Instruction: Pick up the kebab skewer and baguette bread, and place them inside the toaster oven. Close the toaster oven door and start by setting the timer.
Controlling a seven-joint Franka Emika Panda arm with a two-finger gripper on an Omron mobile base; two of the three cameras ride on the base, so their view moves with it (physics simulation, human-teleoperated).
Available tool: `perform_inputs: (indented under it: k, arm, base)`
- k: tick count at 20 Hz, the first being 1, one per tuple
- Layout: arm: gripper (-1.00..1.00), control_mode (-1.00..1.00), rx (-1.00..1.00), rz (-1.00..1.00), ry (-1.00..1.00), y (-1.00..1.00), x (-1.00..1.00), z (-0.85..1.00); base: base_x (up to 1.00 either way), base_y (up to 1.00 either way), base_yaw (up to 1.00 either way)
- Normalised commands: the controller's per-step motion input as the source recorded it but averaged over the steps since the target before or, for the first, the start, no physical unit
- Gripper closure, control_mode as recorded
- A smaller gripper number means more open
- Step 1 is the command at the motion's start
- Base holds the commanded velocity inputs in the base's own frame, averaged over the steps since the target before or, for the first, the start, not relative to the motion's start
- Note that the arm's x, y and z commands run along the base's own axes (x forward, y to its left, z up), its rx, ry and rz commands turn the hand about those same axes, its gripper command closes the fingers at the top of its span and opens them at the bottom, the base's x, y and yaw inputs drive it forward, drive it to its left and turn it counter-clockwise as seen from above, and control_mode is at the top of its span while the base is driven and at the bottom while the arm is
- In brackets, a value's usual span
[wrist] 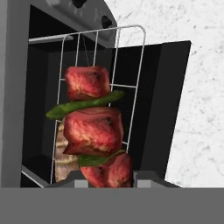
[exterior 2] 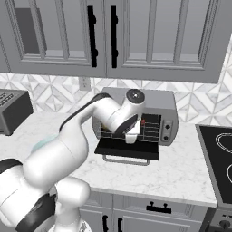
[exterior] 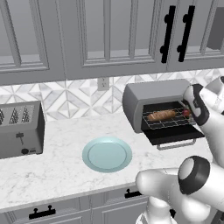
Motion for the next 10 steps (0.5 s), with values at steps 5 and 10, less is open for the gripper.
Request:
perform_inputs:
  k: [5, 10]
  arm:
    - [1.0, -1.0, 0.0, 0.0, 0.0, -0.09, 0.38, -0.36]
    - [1.0, -1.0, 0.0, 0.0, 0.0, -0.11, 0.38, -0.25]
  base:
    - [0.0, 0.0, 0.0]
    - [0.0, 0.0, 0.0]
